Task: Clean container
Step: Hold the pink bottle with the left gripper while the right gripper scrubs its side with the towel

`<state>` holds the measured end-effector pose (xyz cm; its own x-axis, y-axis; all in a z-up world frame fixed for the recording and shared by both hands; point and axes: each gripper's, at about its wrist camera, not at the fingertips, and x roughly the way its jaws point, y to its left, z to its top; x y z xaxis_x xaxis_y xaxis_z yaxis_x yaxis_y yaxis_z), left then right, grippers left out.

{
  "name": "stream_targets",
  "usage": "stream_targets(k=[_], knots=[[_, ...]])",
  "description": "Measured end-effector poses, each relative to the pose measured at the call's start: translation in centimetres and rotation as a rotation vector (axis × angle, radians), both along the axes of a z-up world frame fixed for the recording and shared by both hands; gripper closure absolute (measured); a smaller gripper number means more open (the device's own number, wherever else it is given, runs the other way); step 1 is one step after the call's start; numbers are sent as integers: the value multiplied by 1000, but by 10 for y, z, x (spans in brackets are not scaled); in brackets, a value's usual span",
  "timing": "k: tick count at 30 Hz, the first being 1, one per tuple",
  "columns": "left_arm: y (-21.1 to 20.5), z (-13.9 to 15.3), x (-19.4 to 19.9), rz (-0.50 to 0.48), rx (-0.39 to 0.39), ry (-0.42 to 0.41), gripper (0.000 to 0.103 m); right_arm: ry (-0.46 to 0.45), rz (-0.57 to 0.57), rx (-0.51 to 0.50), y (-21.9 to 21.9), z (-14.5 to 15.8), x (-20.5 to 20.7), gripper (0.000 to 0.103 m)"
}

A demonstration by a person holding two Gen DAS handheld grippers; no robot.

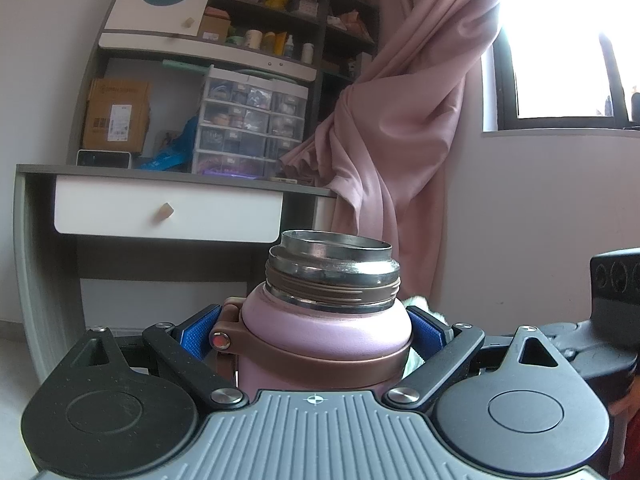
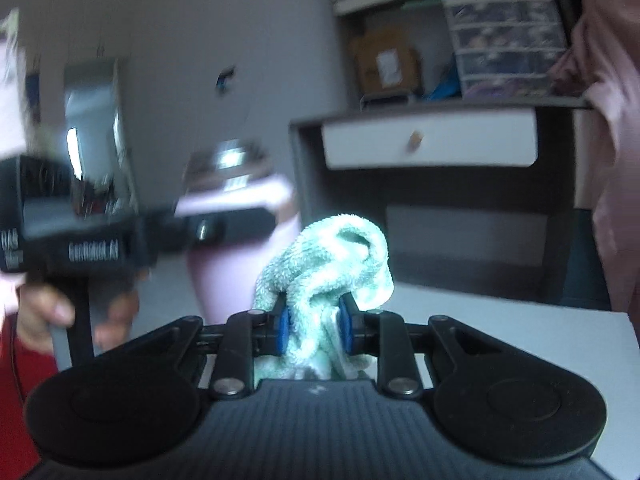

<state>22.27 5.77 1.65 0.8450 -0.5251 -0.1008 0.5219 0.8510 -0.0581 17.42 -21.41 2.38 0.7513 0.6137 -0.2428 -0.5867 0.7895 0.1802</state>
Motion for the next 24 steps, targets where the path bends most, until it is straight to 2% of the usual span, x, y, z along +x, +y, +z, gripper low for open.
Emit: stream_targets(k=[6, 10, 21, 24], knots=[[-1, 0, 1, 2, -3, 2, 8, -30, -8, 26, 0, 0, 2, 78], [0, -2, 4, 2, -4, 1, 8, 7, 0, -10, 9, -4, 9, 78], [-3, 0, 2, 3, -4, 2, 8, 143, 52, -241, 36, -37, 17, 78], [-2, 0, 2, 2, -3, 2, 9, 151, 58, -267, 40, -41, 18, 78]])
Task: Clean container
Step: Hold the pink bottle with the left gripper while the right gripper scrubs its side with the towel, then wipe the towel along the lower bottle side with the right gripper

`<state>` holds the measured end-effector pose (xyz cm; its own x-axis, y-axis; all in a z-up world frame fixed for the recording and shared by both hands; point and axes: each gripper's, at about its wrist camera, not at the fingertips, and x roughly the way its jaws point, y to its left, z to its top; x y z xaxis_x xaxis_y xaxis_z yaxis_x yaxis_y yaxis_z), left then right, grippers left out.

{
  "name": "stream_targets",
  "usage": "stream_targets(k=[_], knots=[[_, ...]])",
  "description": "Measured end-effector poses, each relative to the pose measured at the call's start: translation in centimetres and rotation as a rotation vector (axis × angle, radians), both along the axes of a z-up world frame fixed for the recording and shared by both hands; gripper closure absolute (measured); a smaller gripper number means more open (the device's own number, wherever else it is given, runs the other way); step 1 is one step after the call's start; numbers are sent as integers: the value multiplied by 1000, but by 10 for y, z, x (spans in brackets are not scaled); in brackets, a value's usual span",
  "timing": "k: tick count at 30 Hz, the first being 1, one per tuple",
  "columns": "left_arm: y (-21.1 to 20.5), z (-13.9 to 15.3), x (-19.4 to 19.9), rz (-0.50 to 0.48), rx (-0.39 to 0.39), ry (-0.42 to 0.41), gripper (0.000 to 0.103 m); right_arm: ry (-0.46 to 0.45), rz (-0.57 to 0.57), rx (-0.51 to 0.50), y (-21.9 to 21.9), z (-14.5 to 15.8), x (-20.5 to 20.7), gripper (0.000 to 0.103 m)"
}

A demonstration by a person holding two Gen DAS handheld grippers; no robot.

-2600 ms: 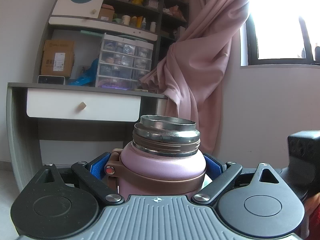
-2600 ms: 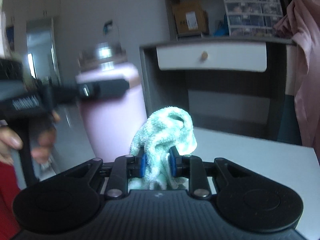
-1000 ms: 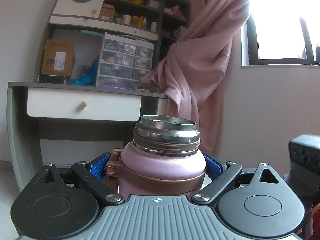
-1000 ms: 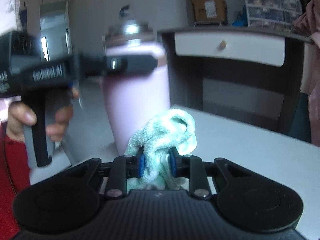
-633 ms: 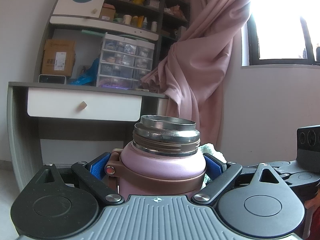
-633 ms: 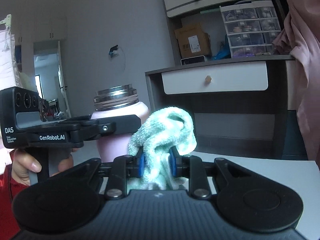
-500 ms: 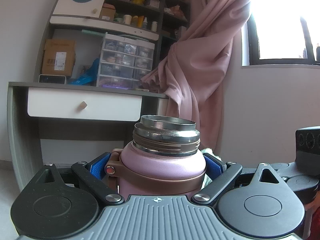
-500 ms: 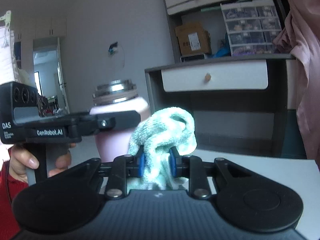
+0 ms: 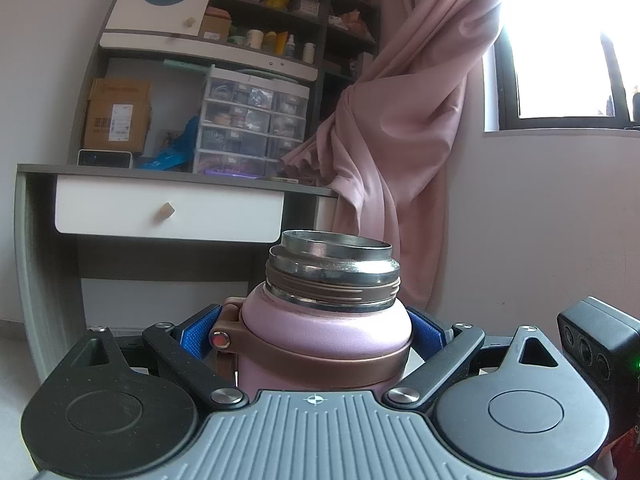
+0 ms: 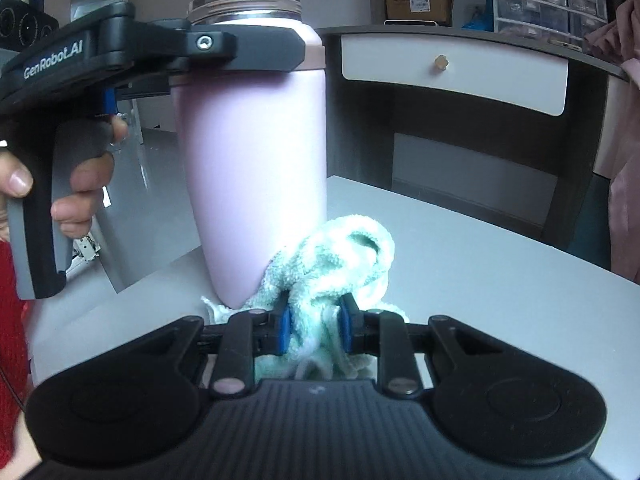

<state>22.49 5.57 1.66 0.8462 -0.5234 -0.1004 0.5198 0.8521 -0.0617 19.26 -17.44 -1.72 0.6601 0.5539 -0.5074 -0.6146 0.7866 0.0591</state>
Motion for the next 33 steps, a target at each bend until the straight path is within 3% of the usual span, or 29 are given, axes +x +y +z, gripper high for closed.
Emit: stream_targets(k=[11, 16, 26, 33], knots=[[0, 0, -1, 0, 0, -1, 8, 6, -10, 53, -7, 7, 1, 79], [0, 0, -1, 0, 0, -1, 8, -52, -27, 114, -16, 21, -2, 79], [0, 0, -1, 1, -1, -1, 8, -200, -62, 329, -37, 41, -6, 79], [0, 0, 0, 3, 0, -1, 8, -187, -67, 320, -33, 40, 4, 79]])
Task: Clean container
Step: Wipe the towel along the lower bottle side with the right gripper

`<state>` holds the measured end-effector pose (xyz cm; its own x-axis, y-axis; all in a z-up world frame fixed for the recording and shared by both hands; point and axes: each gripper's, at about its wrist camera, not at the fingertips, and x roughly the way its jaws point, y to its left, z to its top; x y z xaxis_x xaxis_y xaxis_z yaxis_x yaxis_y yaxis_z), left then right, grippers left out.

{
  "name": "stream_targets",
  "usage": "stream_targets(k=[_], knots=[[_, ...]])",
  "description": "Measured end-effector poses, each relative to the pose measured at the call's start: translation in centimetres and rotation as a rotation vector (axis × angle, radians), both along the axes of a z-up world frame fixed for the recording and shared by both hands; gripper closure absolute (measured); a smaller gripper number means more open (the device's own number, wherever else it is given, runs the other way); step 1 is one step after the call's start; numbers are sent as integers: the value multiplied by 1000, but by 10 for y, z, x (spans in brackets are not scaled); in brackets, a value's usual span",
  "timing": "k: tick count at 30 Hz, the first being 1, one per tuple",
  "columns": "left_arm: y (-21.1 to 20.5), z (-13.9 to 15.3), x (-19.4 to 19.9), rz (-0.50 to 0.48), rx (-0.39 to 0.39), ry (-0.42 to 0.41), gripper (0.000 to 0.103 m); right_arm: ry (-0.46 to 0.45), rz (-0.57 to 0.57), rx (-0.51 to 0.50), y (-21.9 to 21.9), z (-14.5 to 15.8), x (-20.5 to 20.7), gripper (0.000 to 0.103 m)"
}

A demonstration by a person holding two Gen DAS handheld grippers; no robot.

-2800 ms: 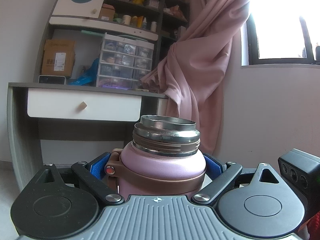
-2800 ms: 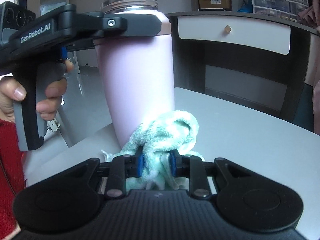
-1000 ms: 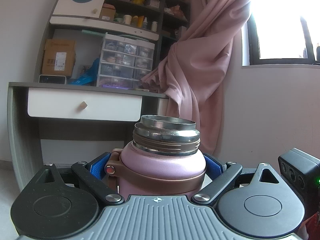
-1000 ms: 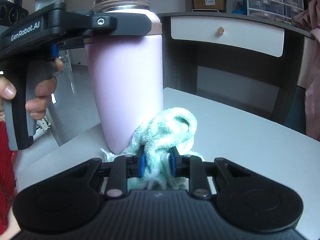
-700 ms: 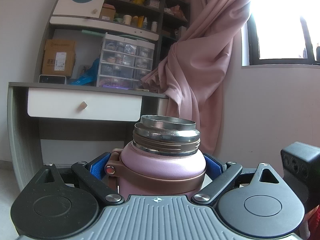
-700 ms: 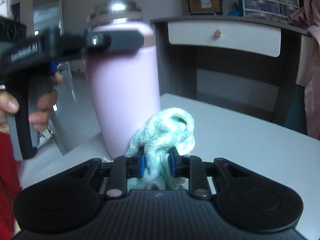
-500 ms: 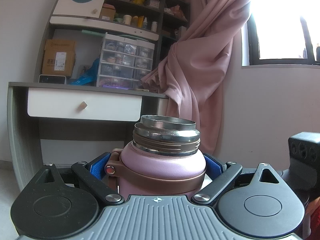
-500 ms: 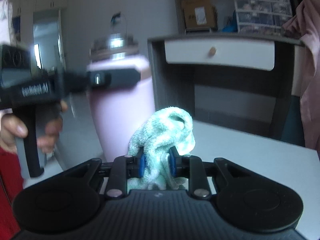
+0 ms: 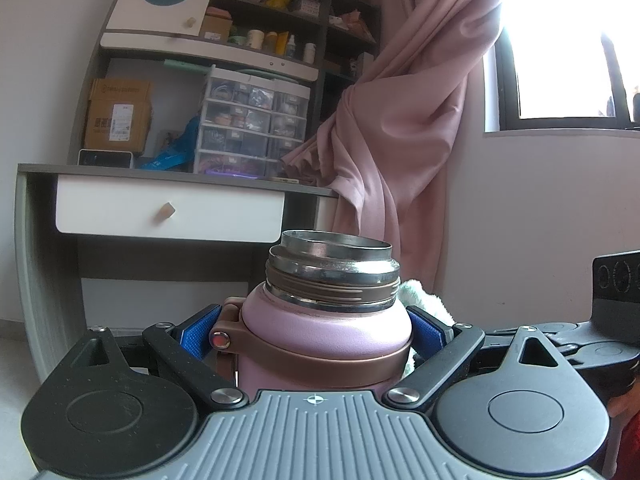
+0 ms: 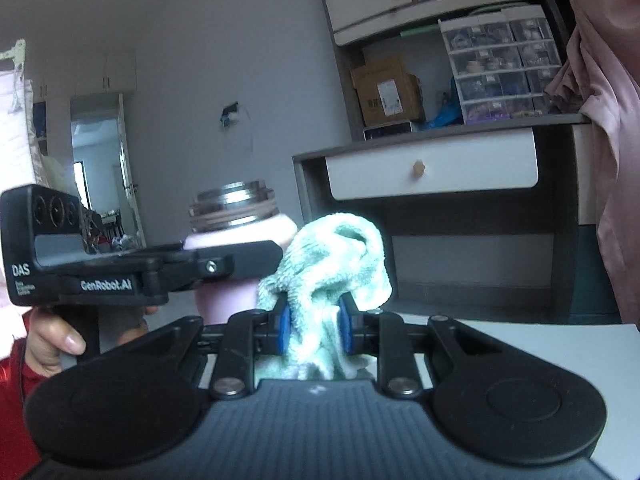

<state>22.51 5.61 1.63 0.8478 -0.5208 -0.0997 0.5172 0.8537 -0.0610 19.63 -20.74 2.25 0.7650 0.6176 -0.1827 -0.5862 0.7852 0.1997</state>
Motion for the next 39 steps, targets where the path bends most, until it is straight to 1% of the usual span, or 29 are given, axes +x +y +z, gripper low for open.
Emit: stream_targets(k=[5, 11, 14, 17, 19, 26, 31, 35, 39], knots=[[1, 0, 1, 1, -1, 0, 8, 53, 1, -81, 8, -11, -5, 79], [2, 0, 1, 0, 0, -1, 8, 133, 10, -168, 17, -24, 5, 79], [2, 0, 0, -1, 0, 0, 8, 169, 19, -235, 23, -33, 6, 79], [3, 0, 1, -1, 0, -1, 8, 190, 24, -288, 31, -40, 7, 79], [3, 0, 1, -1, 0, -2, 9, 194, 24, -294, 32, -41, 8, 79], [3, 1, 2, 0, 1, -1, 8, 197, 22, -289, 31, -40, 7, 79], [2, 1, 1, -1, 1, -1, 9, 193, 22, -264, 27, -36, 9, 79], [2, 1, 1, -1, 0, -1, 9, 141, 16, -206, 20, -23, 3, 79], [1, 1, 1, 0, 0, -1, 9, 58, 10, -92, 6, -9, -5, 79]])
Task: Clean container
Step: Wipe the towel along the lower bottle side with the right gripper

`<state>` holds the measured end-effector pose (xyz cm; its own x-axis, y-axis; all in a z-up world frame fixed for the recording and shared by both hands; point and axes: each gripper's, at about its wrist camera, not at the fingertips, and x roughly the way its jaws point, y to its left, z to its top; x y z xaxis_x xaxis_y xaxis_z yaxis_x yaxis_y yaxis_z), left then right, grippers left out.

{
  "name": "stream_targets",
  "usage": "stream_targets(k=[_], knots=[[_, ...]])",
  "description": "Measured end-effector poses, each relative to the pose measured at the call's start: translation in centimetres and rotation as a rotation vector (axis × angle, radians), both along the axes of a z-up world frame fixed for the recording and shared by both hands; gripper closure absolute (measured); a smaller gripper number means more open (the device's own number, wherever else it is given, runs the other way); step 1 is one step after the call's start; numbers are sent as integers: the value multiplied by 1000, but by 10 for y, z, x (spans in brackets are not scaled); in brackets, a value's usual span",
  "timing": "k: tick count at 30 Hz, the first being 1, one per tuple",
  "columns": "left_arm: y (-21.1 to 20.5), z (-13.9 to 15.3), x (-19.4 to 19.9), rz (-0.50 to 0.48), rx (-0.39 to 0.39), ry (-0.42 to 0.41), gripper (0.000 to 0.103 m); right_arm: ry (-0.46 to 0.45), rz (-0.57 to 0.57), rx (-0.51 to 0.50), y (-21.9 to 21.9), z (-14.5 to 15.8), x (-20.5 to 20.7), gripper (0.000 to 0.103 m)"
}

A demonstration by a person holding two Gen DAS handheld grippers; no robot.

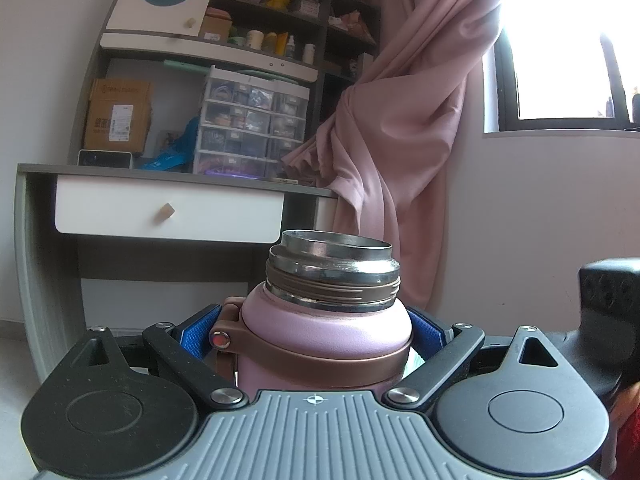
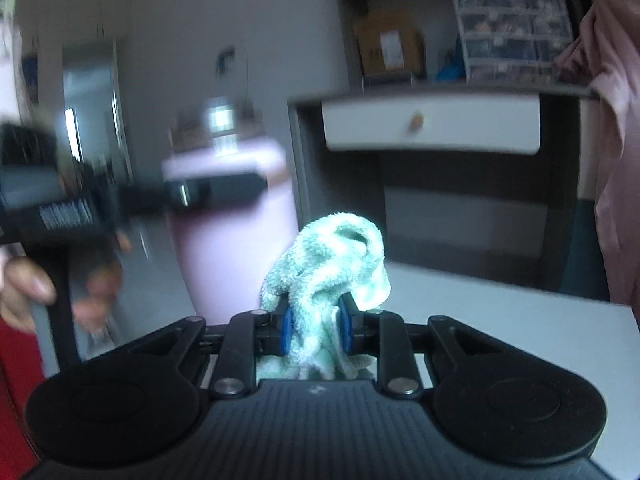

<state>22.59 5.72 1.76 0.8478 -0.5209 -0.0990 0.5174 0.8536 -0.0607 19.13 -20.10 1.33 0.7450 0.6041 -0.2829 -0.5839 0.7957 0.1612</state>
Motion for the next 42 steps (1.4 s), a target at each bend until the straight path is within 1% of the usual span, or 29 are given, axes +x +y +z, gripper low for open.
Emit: stream_targets(k=[4, 6, 9, 16, 20, 26, 33, 38, 42], knots=[[-1, 1, 0, 1, 0, 0, 9, -86, -3, 89, -10, 11, -8, 79], [-1, 1, 0, 1, 0, 1, 9, -106, 1, 89, -10, 13, -9, 79], [-1, 1, 0, 1, 0, 1, 9, -102, -1, 95, -9, 13, -7, 79], [0, 0, -1, 1, -2, 1, 8, -93, -4, 74, -6, 11, -6, 79], [0, 0, 0, 1, -2, 1, 9, -76, -5, 59, -4, 9, -4, 79], [0, 0, 0, 1, -2, 2, 9, -30, -15, 4, 2, 1, 3, 79], [-2, -1, 1, 1, 8, 9, 9, 50, -26, -72, 10, -14, 11, 79], [0, -1, 1, 0, -7, 13, 9, 71, -24, -105, 11, -19, 13, 79], [-1, -2, -1, 3, 0, 11, 9, 89, -20, -133, 13, -23, 14, 79]])
